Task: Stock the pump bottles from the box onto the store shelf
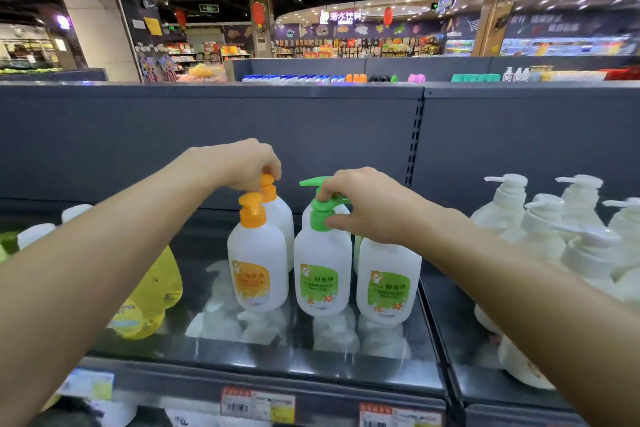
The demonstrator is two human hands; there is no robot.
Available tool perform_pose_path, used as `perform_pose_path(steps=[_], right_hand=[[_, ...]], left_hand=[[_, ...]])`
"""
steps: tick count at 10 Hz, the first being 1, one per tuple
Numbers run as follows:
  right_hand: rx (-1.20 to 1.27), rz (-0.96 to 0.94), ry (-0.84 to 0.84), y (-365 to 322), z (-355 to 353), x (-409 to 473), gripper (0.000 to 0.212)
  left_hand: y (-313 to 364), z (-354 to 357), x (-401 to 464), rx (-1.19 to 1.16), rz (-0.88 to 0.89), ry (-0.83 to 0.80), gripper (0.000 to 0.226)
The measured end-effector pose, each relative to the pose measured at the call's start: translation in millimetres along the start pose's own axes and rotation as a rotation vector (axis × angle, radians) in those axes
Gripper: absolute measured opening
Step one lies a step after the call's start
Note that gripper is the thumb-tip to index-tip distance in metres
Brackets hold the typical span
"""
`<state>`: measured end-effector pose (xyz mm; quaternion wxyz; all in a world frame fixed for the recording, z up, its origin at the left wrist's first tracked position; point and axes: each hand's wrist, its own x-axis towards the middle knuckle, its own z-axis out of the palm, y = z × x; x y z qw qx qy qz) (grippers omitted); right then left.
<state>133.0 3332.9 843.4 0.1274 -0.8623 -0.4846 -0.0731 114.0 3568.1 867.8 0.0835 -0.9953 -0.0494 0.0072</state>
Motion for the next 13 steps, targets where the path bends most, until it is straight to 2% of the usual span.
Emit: perform_pose_path(steps=[3,4,5,6,7,8,9,11,13], right_hand=[[0.0,-0.016,0.064,4.5,8.5,3.5,0.025],[0.011,-0.015,0.047,4.8,8.4,1.9,0.028],[0.009,-0.006,0.01,4.7,0.9,-0.9,0.037],[0.017,0.035,0.052,8.7,-6.2,-5.7,0.045],[0.003,0.096,0.032,11.7,-2.9,-12.7,0.051],[-0.002,0.136,-0.007,12.7,7.3,-21.1,0.051],[0.026,0.152,0.03,9.1,8.7,-31.4,0.045],[-0.039,0.143,0.125,-3.4,-7.6,-53.4,0.05],[0.039,0.153,0.203,-19.7,-7.5,-117.6,0.059]], left_hand=[[0.8,4.2,2.7,0.001,0.037,0.053,0.041],[-3.4,6.9,0.0,-0.048,0.015,0.061,0.049],[-6.9,-1.8,-10.0,-0.071,-0.02,0.056,0.059],[-1.3,-20.8,-25.9,-0.047,-0.062,0.158,0.058],[20.6,-30.9,-48.0,-0.177,-0.04,0.345,0.059],[53.5,-23.8,-68.6,-0.293,0.11,0.388,0.06],[77.5,-9.0,-75.1,-0.3,0.157,0.363,0.063],[105.2,3.8,-94.7,-0.311,0.076,0.419,0.062],[142.8,12.3,-147.2,-0.33,0.049,0.509,0.064]])
